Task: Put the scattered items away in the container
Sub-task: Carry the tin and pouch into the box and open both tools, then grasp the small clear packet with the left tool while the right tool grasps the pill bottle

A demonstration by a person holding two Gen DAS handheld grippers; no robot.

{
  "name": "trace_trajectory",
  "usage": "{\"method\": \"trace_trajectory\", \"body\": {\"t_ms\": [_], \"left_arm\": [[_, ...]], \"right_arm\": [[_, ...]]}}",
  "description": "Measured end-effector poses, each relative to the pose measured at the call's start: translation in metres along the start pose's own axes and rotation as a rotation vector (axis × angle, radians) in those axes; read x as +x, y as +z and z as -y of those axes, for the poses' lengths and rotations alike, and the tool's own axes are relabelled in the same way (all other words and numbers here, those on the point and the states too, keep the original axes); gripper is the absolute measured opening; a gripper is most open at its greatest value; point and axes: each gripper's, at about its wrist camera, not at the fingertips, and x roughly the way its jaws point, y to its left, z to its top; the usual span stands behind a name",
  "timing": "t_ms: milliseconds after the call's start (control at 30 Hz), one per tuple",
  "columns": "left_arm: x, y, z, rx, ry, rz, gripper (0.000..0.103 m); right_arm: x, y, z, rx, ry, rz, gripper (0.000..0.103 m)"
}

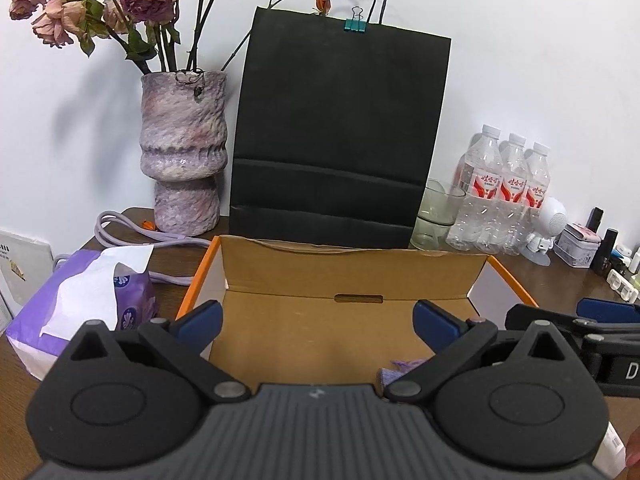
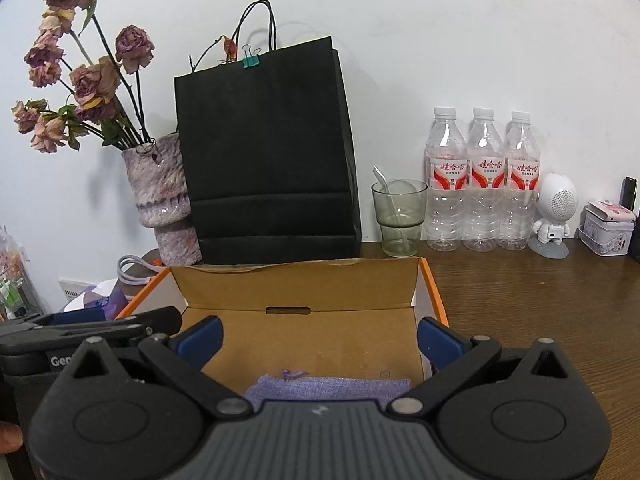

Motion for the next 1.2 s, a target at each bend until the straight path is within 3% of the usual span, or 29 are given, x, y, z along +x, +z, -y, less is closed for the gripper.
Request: {"method": "trace_trajectory", "body": {"t_ms": [400, 767, 1000, 1200], "left_arm": [[-0.017, 0.004, -0.003, -0.026, -0.018, 0.036, 0.103], [-0.069, 0.005, -0.025, -0.022, -0.024, 0.107, 0.103], [-0.096, -0.009, -0.056, 0.03, 0.037, 0.078, 0.103], [-0.108, -0.036, -0.081, 0.043, 0.086, 0.025, 0.103]], "right_arm": [[-0.007, 0.002, -0.003, -0.017, 0.005, 0.015, 0.103], [-0.058, 0.003, 0.004, -0.085, -0.003, 0.061, 0.103], [-0.092, -0.016, 0.024, -0.13, -0.052, 0.058, 0.103], [-0.101, -0.048, 0.042, -0.138, -0.103, -0.006, 0.103]]}}
